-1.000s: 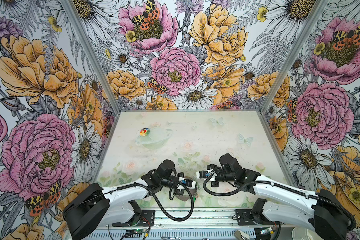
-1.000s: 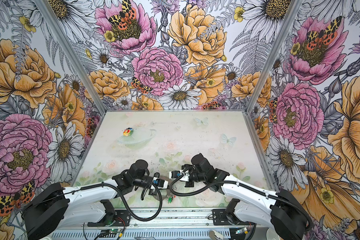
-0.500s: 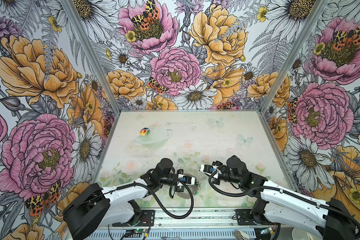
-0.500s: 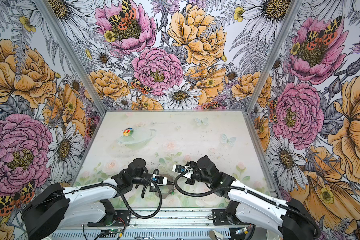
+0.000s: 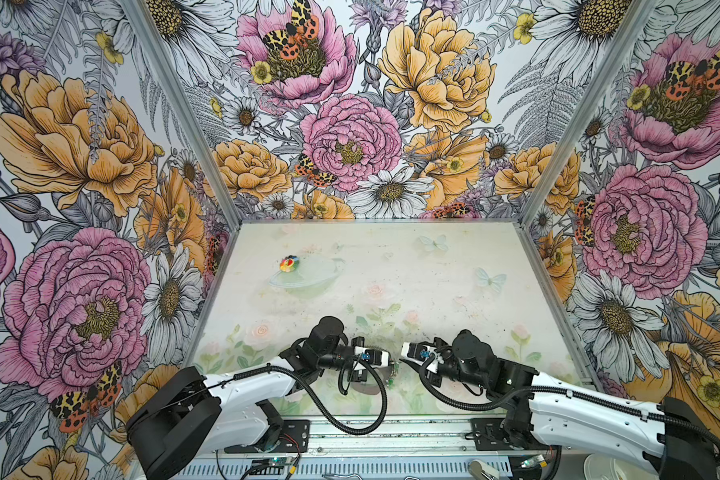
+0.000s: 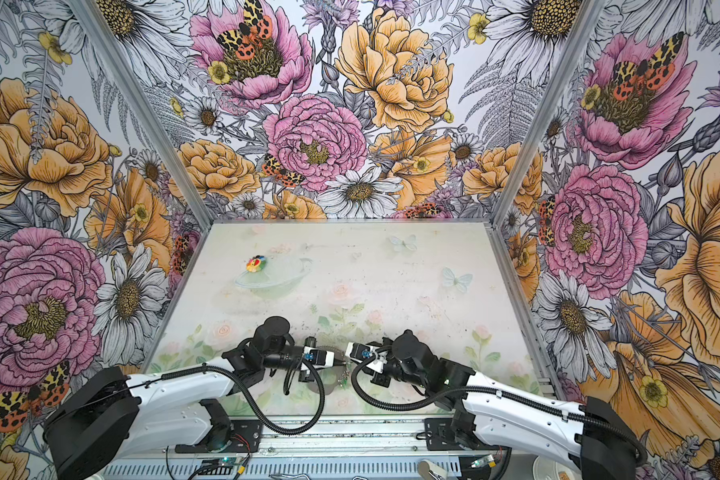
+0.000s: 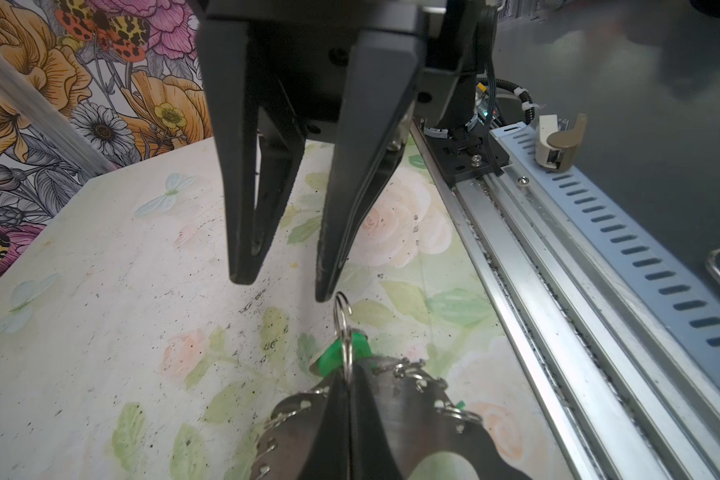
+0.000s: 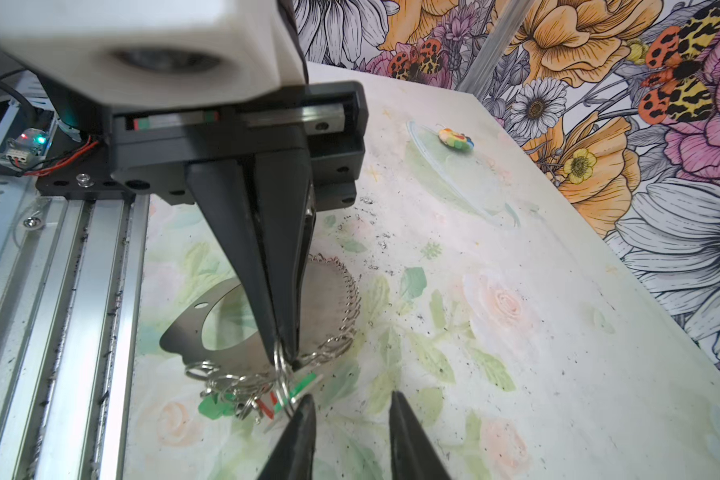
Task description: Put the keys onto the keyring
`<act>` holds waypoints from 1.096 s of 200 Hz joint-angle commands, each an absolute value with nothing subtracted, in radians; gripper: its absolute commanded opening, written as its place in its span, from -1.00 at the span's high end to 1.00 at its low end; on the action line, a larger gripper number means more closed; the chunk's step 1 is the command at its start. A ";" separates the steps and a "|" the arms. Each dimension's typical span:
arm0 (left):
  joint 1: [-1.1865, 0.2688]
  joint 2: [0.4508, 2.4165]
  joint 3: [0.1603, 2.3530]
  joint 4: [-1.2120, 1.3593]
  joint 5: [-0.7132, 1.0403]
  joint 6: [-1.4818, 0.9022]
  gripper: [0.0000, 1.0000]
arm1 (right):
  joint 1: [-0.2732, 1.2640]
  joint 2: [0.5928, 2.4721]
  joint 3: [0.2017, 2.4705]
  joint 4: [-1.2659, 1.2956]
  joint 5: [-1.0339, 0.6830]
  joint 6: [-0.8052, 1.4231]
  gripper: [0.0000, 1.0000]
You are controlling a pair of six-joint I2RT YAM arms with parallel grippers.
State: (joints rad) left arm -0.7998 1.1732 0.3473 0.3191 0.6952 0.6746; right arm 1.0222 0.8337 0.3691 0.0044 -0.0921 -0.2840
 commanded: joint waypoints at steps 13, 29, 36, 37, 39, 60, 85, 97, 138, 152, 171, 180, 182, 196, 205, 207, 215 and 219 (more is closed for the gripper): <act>-0.786 1.161 0.336 0.355 0.687 0.652 1.00 | 1.049 0.800 0.353 -0.002 -0.035 -0.252 0.37; -0.785 1.160 0.336 0.355 0.685 0.650 1.00 | 1.060 0.807 0.354 -0.009 -0.033 -0.253 0.40; -0.785 1.159 0.336 0.354 0.686 0.650 1.00 | 1.066 0.811 0.354 -0.008 -0.023 -0.256 0.39; -0.785 1.159 0.336 0.354 0.685 0.649 1.00 | 1.066 0.810 0.354 -0.008 -0.021 -0.256 0.39; -0.785 1.158 0.336 0.355 0.685 0.649 1.00 | 1.067 0.811 0.355 -0.008 -0.018 -0.257 0.39; -0.785 1.156 0.334 0.353 0.690 0.648 1.00 | 1.068 0.803 0.363 -0.013 0.047 -0.253 0.40; -0.786 1.159 0.336 0.356 0.686 0.649 1.00 | 1.068 0.761 0.361 -0.029 0.075 -0.241 0.41; -0.785 1.159 0.336 0.355 0.683 0.648 1.00 | 1.073 0.758 0.360 -0.036 0.059 -0.231 0.42; -0.785 1.157 0.336 0.358 0.677 0.644 1.00 | 1.107 0.808 0.361 -0.041 0.005 -0.216 0.42; -0.785 1.155 0.336 0.359 0.676 0.643 1.00 | 1.115 0.828 0.359 -0.042 0.008 -0.214 0.42; -0.784 1.155 0.336 0.359 0.680 0.643 1.00 | 1.119 0.829 0.354 -0.028 0.029 -0.214 0.41; -0.785 1.158 0.337 0.360 0.686 0.643 1.00 | 1.118 0.830 0.352 -0.021 0.037 -0.216 0.42; -0.785 1.157 0.337 0.359 0.687 0.643 1.00 | 1.118 0.829 0.352 -0.019 0.038 -0.217 0.42; -0.785 1.157 0.337 0.359 0.700 0.644 1.00 | 1.118 0.836 0.353 -0.001 0.042 -0.223 0.43; -0.785 1.157 0.336 0.359 0.709 0.644 1.00 | 1.118 0.845 0.355 0.009 0.049 -0.228 0.46; -0.785 1.157 0.337 0.360 0.711 0.644 1.00 | 1.118 0.848 0.356 0.011 0.049 -0.231 0.46; -0.786 1.159 0.339 0.355 0.724 0.643 1.00 | 1.120 0.858 0.360 0.020 0.051 -0.238 0.49; -0.785 1.158 0.340 0.353 0.729 0.644 1.00 | 1.118 0.864 0.362 0.025 0.052 -0.239 0.50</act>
